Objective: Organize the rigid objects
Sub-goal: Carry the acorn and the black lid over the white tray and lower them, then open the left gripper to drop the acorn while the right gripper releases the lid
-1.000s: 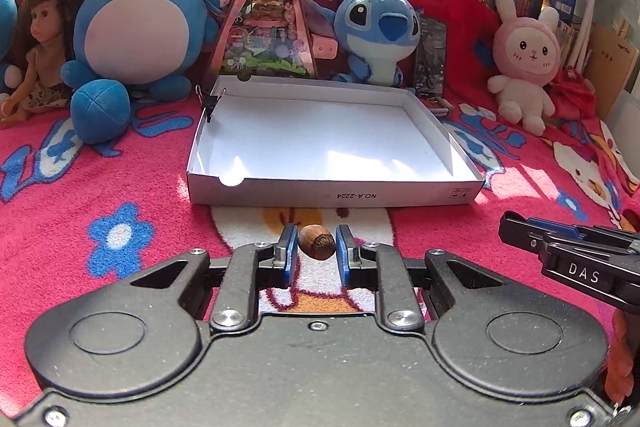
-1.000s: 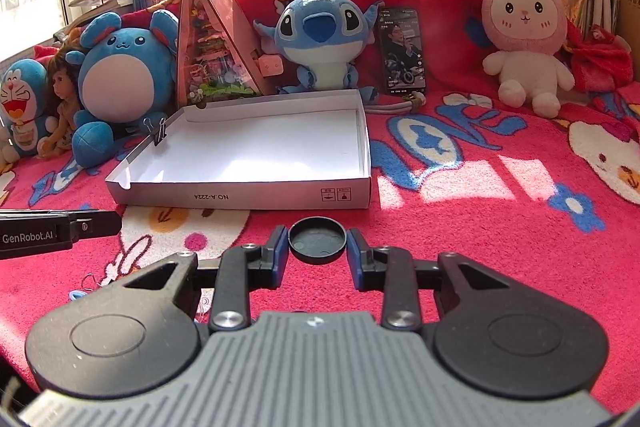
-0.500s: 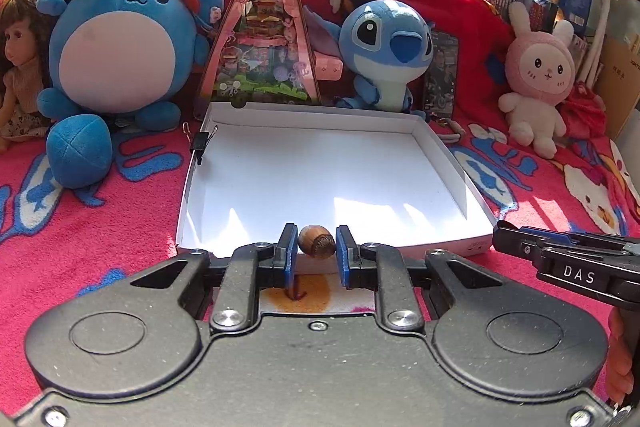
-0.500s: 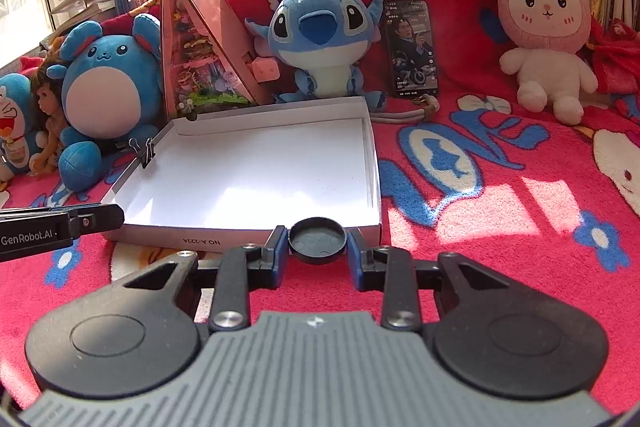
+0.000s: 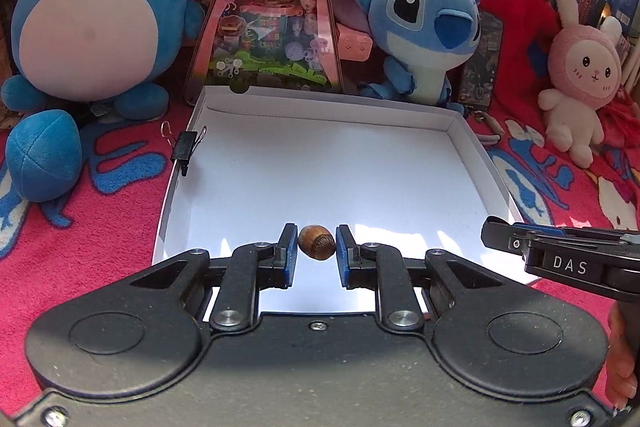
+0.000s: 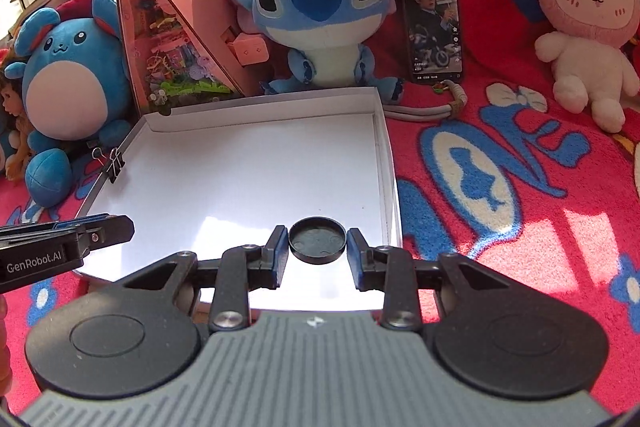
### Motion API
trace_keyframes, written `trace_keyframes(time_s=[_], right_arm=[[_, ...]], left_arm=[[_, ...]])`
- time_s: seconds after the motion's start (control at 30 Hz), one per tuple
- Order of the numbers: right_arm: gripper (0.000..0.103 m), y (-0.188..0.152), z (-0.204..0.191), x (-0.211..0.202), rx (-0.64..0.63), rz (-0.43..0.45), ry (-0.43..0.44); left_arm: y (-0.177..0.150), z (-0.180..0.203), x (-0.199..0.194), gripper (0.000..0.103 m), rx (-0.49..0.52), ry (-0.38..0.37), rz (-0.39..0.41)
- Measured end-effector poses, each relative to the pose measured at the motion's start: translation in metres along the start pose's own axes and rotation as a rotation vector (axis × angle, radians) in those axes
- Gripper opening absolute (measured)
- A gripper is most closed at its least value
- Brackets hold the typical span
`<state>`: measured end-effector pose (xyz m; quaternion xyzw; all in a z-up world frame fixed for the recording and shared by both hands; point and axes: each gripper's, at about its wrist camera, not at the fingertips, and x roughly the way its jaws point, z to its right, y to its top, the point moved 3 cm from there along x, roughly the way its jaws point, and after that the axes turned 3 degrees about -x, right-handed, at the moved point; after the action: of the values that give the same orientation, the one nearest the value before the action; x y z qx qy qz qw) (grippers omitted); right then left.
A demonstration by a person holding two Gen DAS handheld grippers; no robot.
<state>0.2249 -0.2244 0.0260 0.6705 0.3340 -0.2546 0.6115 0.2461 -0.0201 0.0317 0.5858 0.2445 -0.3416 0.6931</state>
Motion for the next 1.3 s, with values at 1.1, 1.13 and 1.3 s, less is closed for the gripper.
trace_keyframes(time_s=[1.1, 1.13, 1.3], right_arm=[[0.037, 0.012, -0.015, 0.057, -0.037, -0.069, -0.065], [0.037, 0.012, -0.015, 0.057, -0.042, -0.067, -0.066], [0.04, 0.011, -0.015, 0.056, -0.044, -0.06, -0.064]], left_arm=[[0.006, 0.002, 0.047, 0.02, 0.051, 0.106, -0.034], [0.006, 0.002, 0.047, 0.02, 0.051, 0.106, -0.031], [0.005, 0.003, 0.046, 0.02, 0.056, 0.11, -0.019]])
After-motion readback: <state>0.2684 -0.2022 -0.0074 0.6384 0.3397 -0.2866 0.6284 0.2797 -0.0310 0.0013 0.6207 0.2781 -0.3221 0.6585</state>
